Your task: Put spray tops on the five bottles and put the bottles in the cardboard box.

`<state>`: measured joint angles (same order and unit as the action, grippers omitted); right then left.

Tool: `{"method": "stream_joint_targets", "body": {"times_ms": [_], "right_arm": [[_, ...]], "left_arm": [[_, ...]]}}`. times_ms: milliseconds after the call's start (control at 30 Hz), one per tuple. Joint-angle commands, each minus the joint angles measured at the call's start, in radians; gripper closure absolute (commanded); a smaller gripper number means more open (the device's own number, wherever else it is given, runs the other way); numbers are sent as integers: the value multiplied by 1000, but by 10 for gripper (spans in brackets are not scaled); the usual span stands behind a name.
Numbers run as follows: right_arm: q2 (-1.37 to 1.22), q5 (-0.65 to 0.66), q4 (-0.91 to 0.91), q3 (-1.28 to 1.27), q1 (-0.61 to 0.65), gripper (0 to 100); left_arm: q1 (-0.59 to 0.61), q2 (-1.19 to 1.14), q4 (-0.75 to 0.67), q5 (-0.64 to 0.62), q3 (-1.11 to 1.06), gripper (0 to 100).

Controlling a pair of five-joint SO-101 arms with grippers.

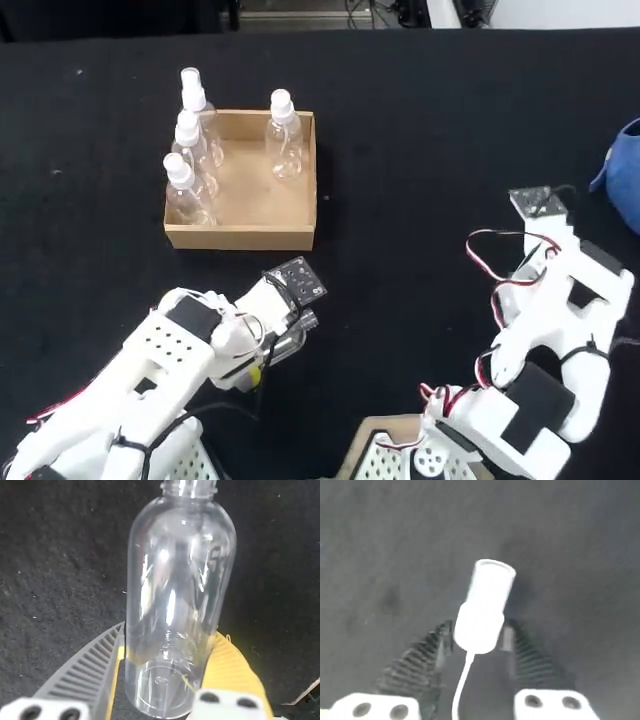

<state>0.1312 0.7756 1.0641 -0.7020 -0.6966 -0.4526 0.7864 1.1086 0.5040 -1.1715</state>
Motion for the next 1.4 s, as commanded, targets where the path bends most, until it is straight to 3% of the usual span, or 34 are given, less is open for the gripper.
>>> {"method": "stream_joint_targets", "body": {"times_ms": [0, 333, 567, 700, 800, 933, 1133, 1367], "right_arm": [[7, -17, 44, 62, -9, 743], [5, -216, 11, 41, 46, 753], [5, -221, -170, -70, 63, 836], [8, -160, -181, -128, 60, 858], [16, -132, -153, -142, 55, 864], [18, -123, -117, -90, 37, 992], [133, -143, 124, 111, 57, 988], [398, -416, 261, 285, 183, 988]], "left_arm": [[-7, 9, -14, -6, 10, 970], [-4, 9, -14, -6, 8, 970], [-10, 9, -12, -6, 8, 970], [-10, 9, -12, -6, 8, 970], [-12, 9, -12, -6, 8, 970], [-12, 9, -12, -6, 8, 970], [-45, 11, -58, -60, 7, 970], [-134, 11, -161, -143, 7, 970]]}}
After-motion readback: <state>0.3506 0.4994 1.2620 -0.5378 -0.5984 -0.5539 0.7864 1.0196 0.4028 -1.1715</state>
